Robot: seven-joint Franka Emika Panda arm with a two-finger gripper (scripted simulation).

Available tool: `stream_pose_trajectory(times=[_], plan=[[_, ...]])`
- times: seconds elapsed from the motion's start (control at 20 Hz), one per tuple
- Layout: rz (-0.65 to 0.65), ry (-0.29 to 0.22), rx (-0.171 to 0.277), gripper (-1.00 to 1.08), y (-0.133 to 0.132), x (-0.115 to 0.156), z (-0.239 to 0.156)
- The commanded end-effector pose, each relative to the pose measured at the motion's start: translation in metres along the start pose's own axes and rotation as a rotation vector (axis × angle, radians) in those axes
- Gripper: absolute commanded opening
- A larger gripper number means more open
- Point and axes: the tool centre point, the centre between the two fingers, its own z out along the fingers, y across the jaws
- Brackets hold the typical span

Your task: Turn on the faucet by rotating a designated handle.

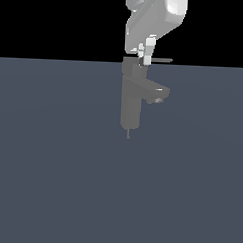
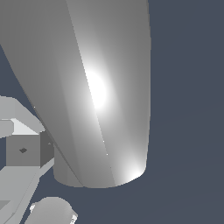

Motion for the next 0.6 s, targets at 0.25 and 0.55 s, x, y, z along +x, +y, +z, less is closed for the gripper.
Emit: stream_pose_trajectory(times=[0.25, 0.55], plan=[[0.035, 0.001, 0.013, -1.00, 0.007, 0.056, -0.003], [0.008, 0.000, 0.004, -1.00, -0.004, 0.048, 0.000]])
